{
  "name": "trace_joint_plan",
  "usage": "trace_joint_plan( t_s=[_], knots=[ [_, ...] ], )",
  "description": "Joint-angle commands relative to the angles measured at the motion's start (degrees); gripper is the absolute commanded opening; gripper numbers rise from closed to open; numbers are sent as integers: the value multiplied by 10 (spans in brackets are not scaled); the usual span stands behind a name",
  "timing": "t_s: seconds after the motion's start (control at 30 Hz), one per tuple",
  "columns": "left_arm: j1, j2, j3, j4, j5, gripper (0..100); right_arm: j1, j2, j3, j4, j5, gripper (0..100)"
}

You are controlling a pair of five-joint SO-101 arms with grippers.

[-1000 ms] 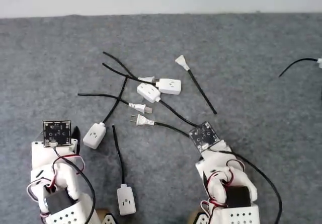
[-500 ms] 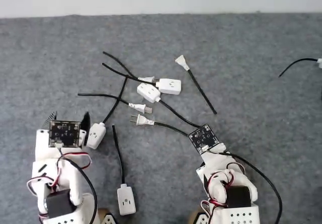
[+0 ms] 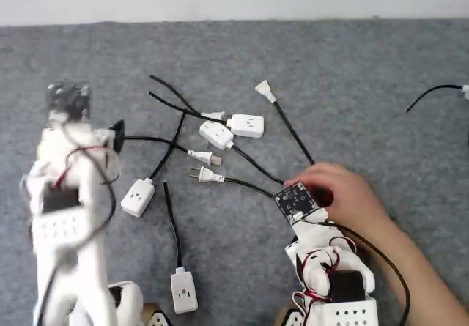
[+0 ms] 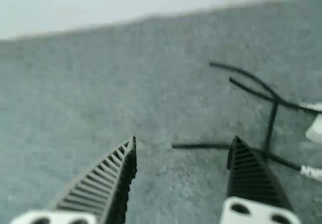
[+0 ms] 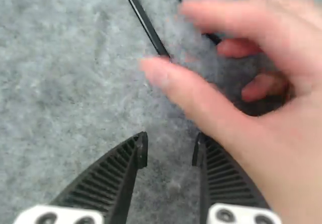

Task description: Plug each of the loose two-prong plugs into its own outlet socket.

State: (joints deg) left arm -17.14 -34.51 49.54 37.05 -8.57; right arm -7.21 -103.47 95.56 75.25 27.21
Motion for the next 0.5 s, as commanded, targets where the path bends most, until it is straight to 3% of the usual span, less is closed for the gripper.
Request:
trace_joint_plan(
  t_s=[0.0,0.27,0.47],
  knots=[
    [37,130,-62,-20,13,281,8,-5,10,3,8,162],
    [66,309,-64,-132,40,280,8,-5,10,3,8,162],
    [67,292,-59,-122,50,280,8,-5,10,3,8,162]
  ],
)
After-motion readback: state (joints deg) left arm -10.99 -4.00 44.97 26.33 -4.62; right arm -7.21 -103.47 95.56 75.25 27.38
